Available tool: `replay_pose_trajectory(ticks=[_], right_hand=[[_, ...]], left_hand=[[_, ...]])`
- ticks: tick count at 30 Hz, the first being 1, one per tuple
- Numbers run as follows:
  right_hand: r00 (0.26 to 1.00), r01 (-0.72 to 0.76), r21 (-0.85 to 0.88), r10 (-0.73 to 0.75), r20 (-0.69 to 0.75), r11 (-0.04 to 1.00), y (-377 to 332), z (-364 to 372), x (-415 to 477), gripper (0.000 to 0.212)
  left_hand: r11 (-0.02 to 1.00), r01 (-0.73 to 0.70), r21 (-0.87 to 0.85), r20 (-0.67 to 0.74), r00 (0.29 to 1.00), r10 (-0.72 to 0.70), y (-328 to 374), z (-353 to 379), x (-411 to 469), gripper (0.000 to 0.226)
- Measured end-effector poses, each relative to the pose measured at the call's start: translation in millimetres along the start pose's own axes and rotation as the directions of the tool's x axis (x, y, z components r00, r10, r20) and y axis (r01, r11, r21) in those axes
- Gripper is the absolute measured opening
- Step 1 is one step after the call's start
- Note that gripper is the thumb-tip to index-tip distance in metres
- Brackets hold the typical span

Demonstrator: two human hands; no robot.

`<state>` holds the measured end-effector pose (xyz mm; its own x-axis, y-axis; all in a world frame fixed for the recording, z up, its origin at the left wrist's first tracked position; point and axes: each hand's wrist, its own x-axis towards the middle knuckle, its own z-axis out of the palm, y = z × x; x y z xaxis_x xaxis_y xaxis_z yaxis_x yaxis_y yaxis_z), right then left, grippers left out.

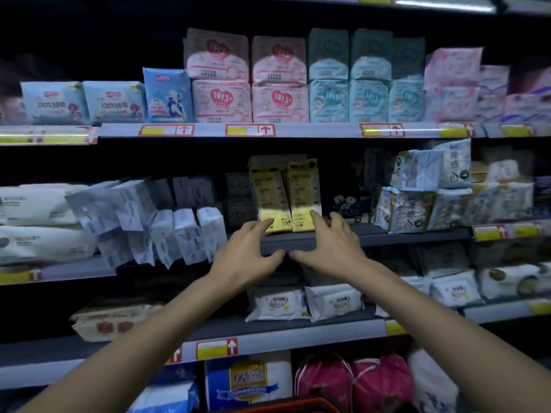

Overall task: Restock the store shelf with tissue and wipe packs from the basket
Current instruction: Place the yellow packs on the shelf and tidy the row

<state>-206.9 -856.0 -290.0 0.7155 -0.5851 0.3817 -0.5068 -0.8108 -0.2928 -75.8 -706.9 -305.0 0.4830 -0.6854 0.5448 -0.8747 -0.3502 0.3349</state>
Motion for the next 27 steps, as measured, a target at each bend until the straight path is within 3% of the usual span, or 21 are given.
replay_pose_trajectory(ticks=[6, 16, 21, 27], right_hand=[[0.989, 0.051, -0.046, -0.044, 0.144, 0.998, 18.9, 8.8, -51.3, 0.127], [0.901, 0.156, -0.013, -0.137, 0.411, 0.988, 53.2, 122.4, -133.6, 0.112], [0.791, 0.181, -0.059, -0.11, 0.602, 0.982, 75.3, 206.5, -167.9, 0.109], [0.604, 0.296, -0.098, -0.107, 0.789, 0.95, 96.9, 272.7, -198.7, 0.096]], left_hand=[[0.965, -0.07, 0.254, 0.116, 0.992, 0.042, 0.4, 5.3, -58.2, 0.092], [0.968, 0.017, 0.252, 0.29, 0.952, -0.093, -52.9, 79.8, -160.2, 0.096], [0.961, 0.093, 0.261, 0.4, 0.895, -0.196, -88.4, 136.5, -212.6, 0.097], [0.941, 0.129, 0.313, 0.61, 0.732, -0.303, -115.4, 202.8, -263.4, 0.095]])
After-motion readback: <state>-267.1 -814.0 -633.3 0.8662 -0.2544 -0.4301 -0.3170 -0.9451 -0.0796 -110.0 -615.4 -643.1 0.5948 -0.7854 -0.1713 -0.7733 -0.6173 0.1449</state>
